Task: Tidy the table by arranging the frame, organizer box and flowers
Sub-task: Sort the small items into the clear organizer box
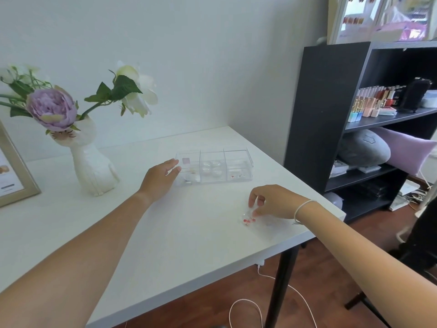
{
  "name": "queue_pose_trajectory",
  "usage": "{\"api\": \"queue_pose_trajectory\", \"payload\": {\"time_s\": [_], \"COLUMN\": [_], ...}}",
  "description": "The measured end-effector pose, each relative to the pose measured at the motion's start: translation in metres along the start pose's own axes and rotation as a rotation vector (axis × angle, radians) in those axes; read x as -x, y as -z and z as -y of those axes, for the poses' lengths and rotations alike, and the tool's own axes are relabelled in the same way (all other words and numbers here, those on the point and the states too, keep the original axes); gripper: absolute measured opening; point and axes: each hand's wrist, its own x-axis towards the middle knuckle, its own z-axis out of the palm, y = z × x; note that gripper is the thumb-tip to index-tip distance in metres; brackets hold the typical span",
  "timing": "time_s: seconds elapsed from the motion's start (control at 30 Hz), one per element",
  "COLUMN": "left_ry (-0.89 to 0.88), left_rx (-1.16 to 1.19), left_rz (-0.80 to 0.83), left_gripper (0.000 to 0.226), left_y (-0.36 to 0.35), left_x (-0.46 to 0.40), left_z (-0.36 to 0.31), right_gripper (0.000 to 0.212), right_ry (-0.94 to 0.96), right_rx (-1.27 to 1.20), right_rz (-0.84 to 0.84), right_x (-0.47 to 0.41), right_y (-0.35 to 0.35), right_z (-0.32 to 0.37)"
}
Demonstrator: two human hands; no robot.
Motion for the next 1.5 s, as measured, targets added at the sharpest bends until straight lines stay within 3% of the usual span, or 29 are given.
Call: {"api": "queue_pose_trajectory", "payload": {"time_s": [0.37,0.73,0.93,1.13,1.3,1.5], "left_ry": [0.002,0.017,0.014,0.015,0.016,0.017], "left_rx": [0.008,0.053,0.060,0.089,0.113,0.141], "left_rz": [0.007,0.002,-0.003,-0.020,-0.031,-0.040], "left_gripper": [0.038,0.038,0.038,0.037,0.036,0.037], "left_y": [0.001,0.001,0.001,0.000,-0.001,-0.003], "left_x": [0.000,0.001,0.000,-0.001,-0.001,0.001], "left_z": [-0.001,0.001,0.003,0.005,0.007,0.006], "right_gripper": [0.005,0.003,0.023,0.024,0.010,0.007], "right_ry": [0.029,-0.055,-0.102,-0.152,-0.136,-0.165], "right_rx": [-0.106,-0.623,-0.769,-0.687,-0.557,-0.432], "right_rz": [-0.035,-0.444,-0.562,-0.558,-0.527,-0.535], "right_x": [-0.009,-0.057,-0.096,-0.129,-0.147,-0.156], "right_y": [0.011,0.065,0.072,0.061,0.043,0.029], "right_z": [-0.002,0.015,0.012,0.003,-0.002,-0.004]}}
